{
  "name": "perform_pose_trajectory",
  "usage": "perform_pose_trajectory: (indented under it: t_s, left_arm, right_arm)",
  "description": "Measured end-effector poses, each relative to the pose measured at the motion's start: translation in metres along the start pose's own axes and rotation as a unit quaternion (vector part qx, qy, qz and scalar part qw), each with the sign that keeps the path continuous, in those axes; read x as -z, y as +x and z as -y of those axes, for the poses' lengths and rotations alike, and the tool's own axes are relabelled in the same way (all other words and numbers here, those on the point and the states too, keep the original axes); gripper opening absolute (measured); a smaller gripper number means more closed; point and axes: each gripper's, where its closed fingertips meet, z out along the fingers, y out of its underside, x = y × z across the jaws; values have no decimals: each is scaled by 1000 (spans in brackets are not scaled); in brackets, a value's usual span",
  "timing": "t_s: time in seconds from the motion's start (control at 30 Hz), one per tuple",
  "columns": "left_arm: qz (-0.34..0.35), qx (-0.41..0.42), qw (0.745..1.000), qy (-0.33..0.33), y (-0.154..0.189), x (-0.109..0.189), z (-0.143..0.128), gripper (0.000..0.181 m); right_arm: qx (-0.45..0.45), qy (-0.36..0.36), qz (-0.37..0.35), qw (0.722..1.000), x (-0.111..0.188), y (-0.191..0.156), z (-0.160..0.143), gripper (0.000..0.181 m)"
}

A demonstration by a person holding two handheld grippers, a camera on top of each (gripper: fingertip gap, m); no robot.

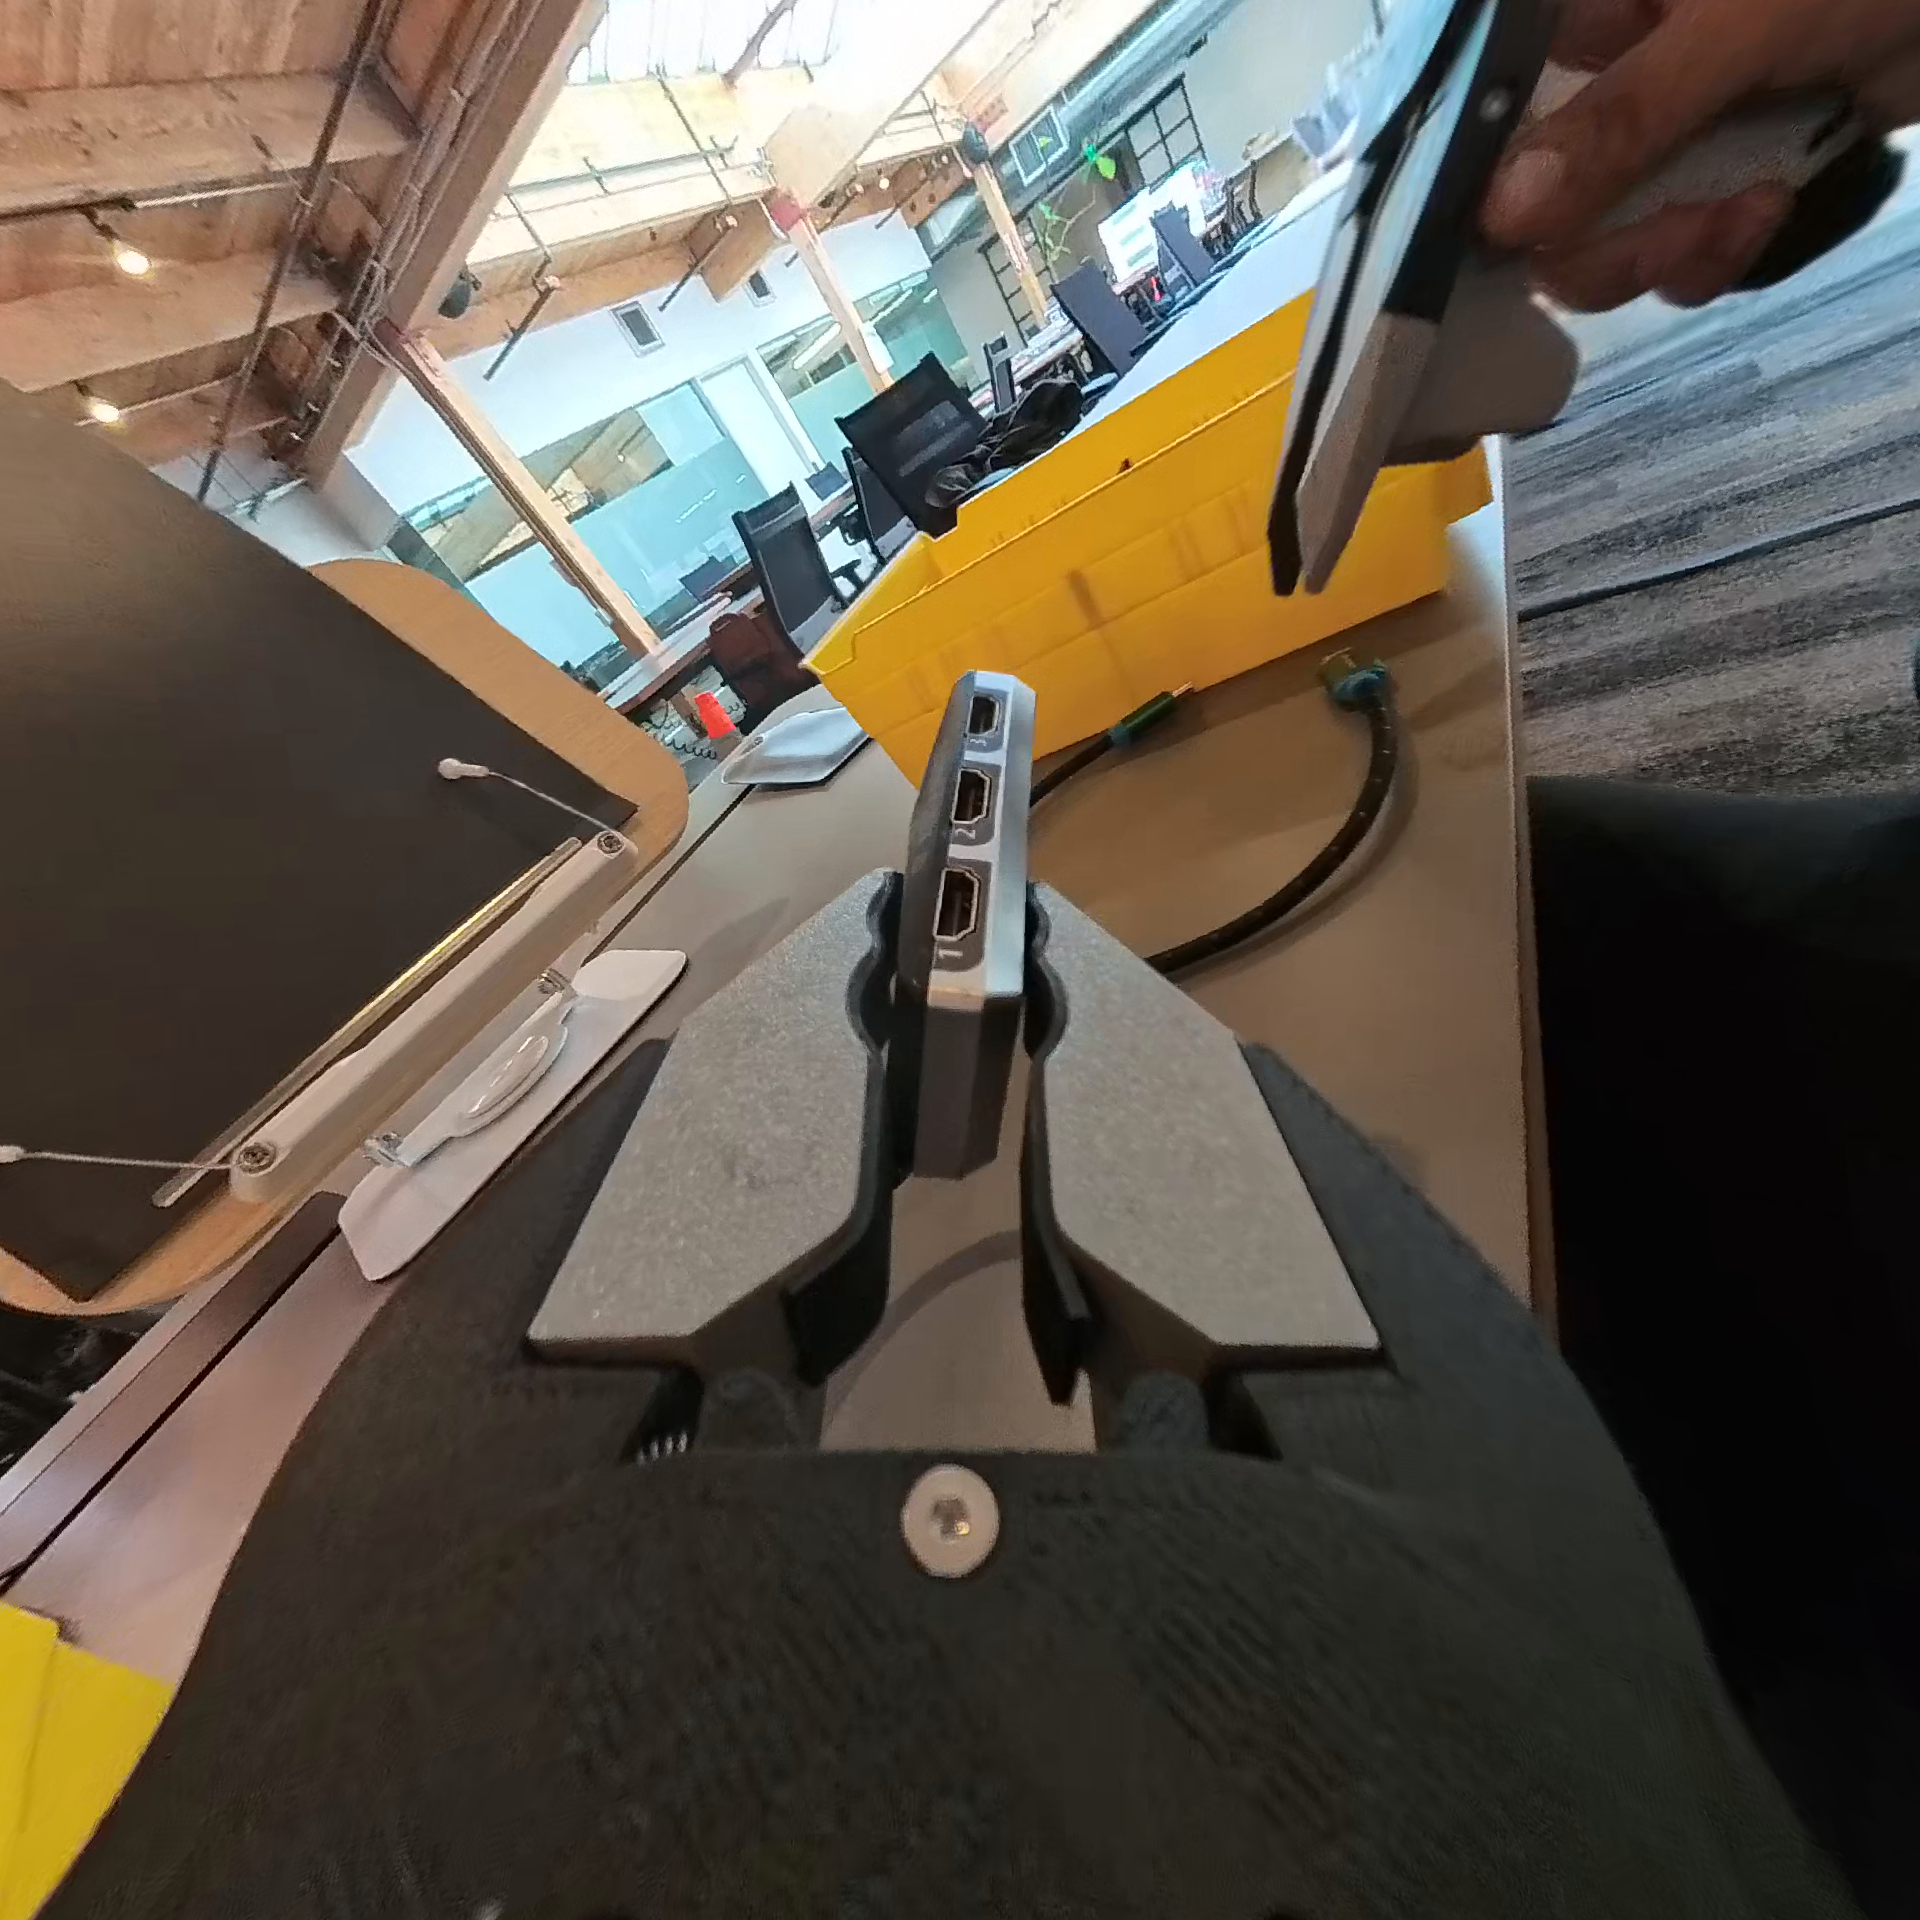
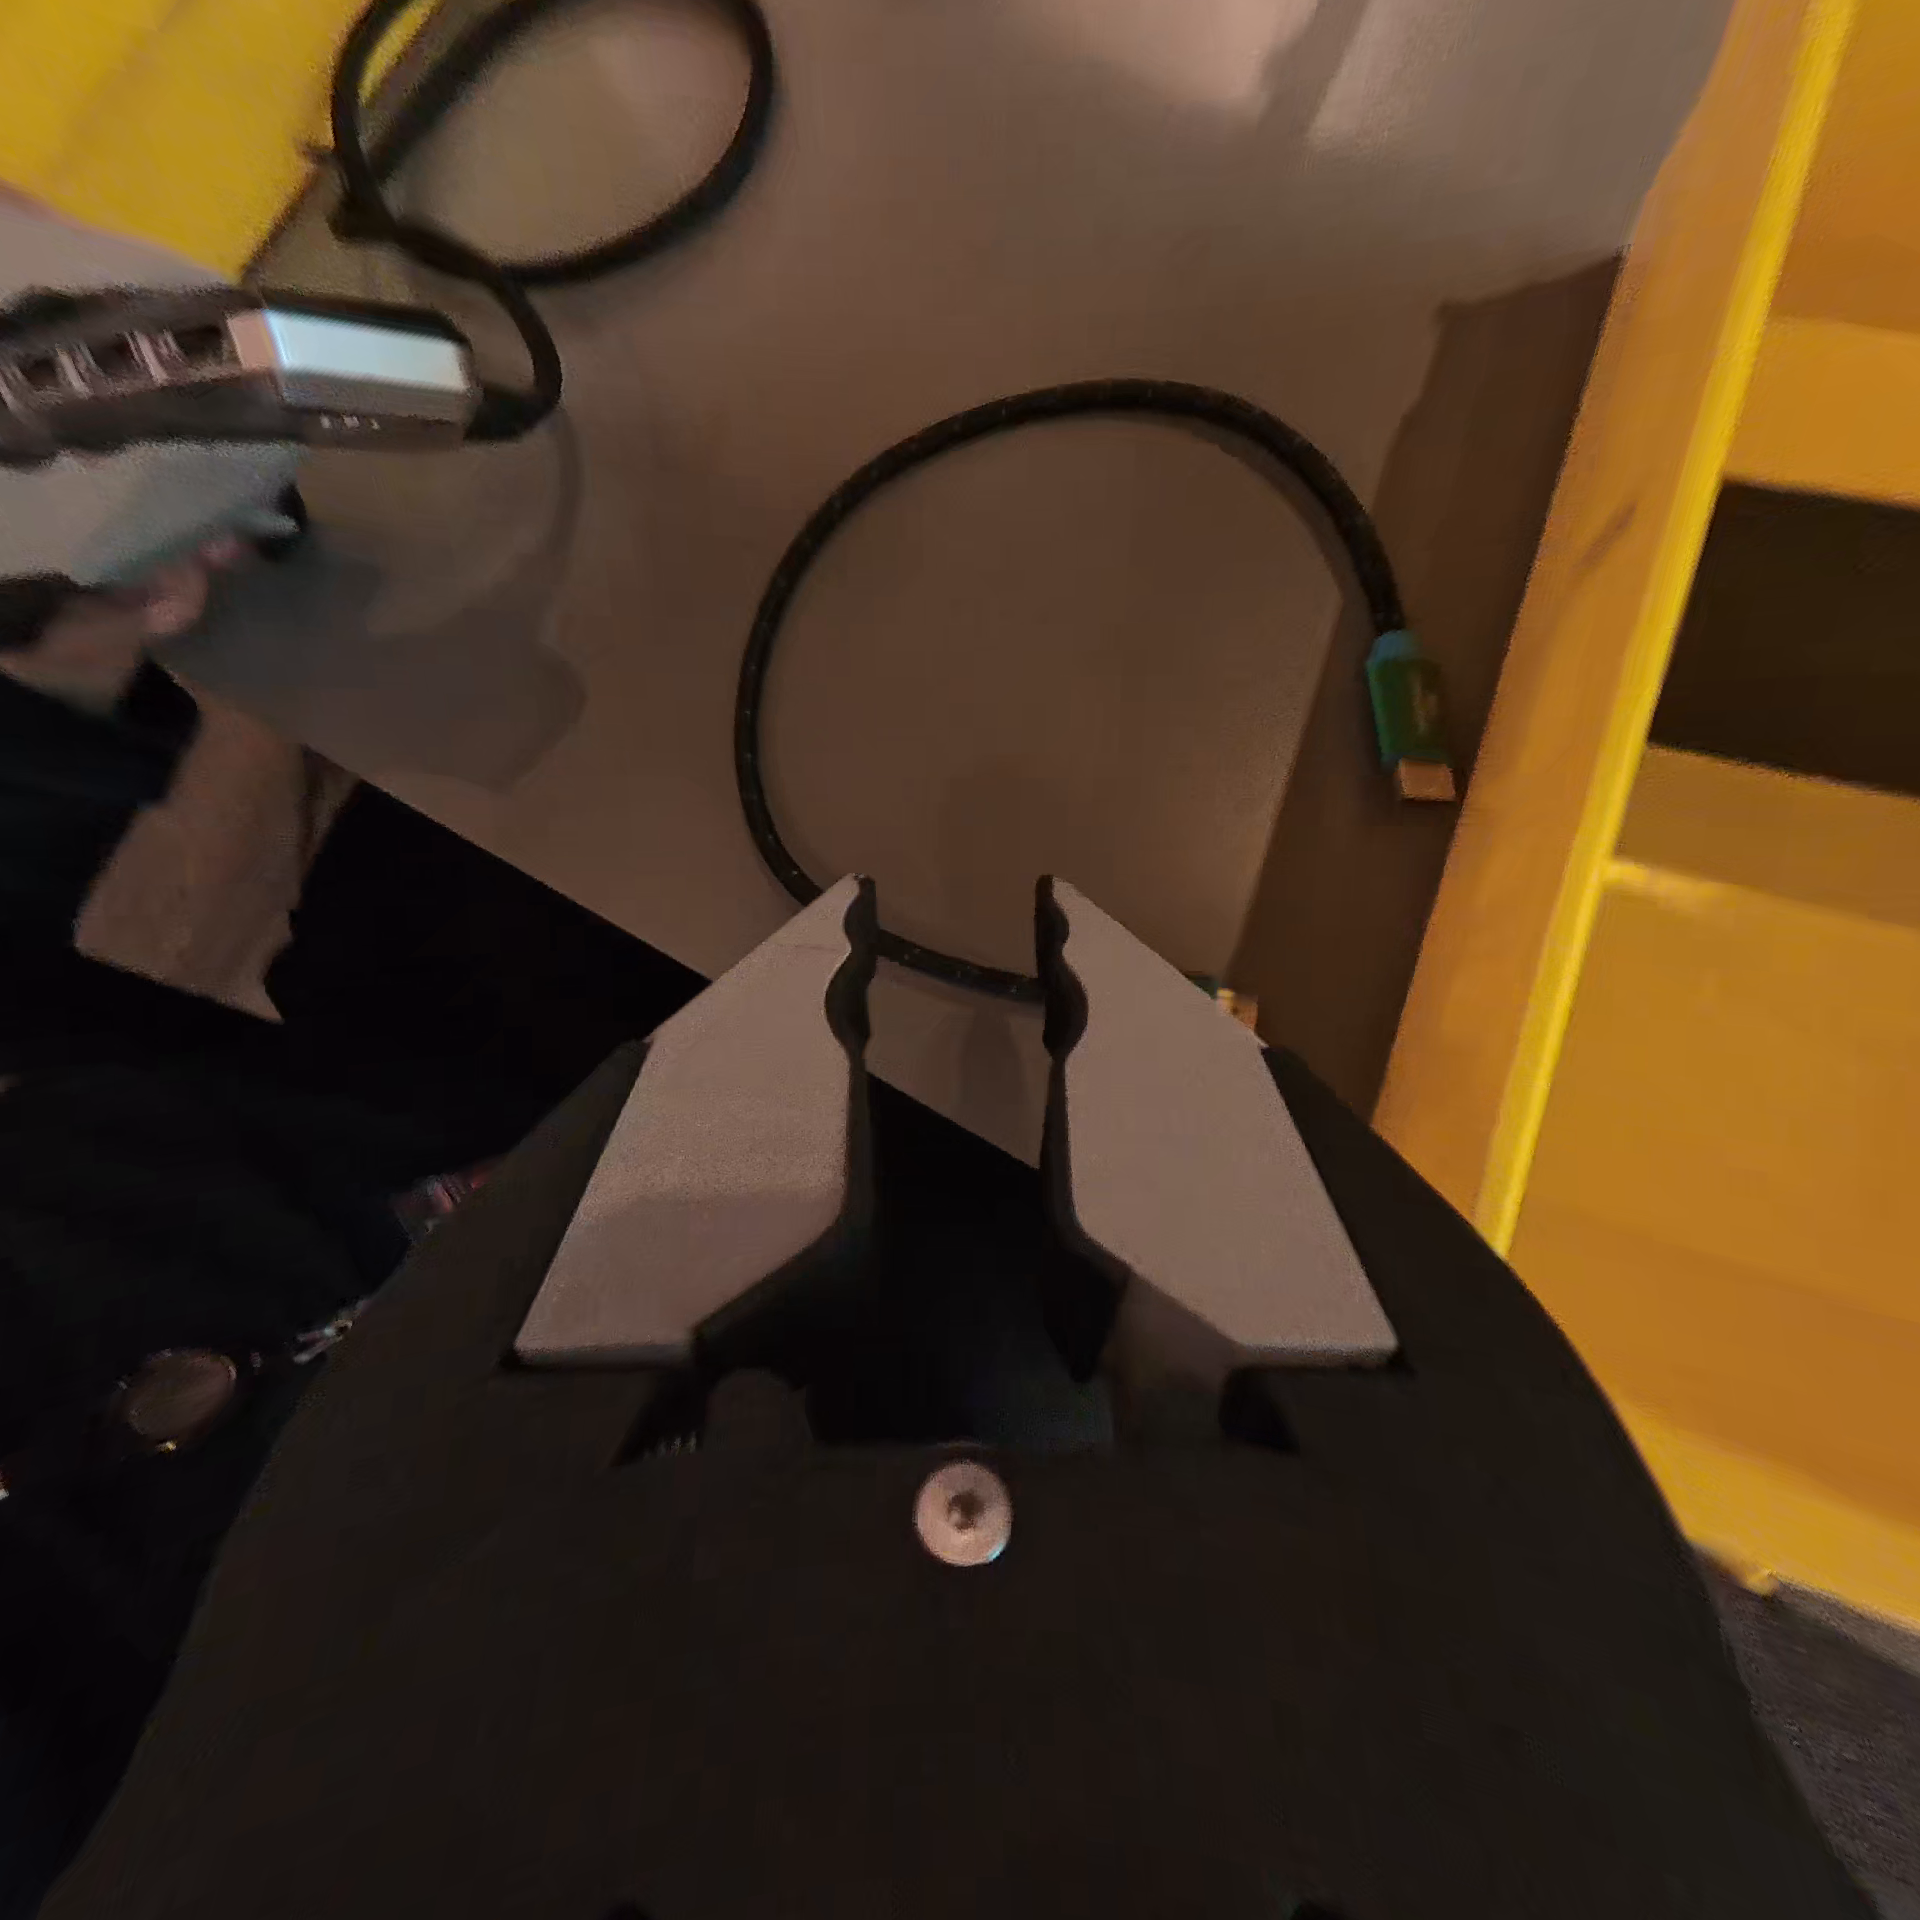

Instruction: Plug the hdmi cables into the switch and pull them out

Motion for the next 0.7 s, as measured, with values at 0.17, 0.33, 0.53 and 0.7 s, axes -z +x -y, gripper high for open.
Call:
perform_pose_trajectory:
  t_s: [0.17, 0.33, 0.53, 0.7]
  left_arm:
    - [0, -24, 1000, -13, 4, -4, -3, 19]
    - [1, -38, 999, -13, 7, -2, -3, 19]
    - [22, -37, 999, -19, 1, 2, -5, 19]
    - [22, -27, 999, -22, -2, 0, -6, 19]
  right_arm:
    - [-95, 21, -40, 994, 6, 10, -36, 44]
    - [-108, 35, -105, 988, -5, 23, -39, 48]
    - [-103, 33, -143, 984, -27, 36, -37, 52]
    - [-37, 34, -162, 986, -50, 41, -15, 39]
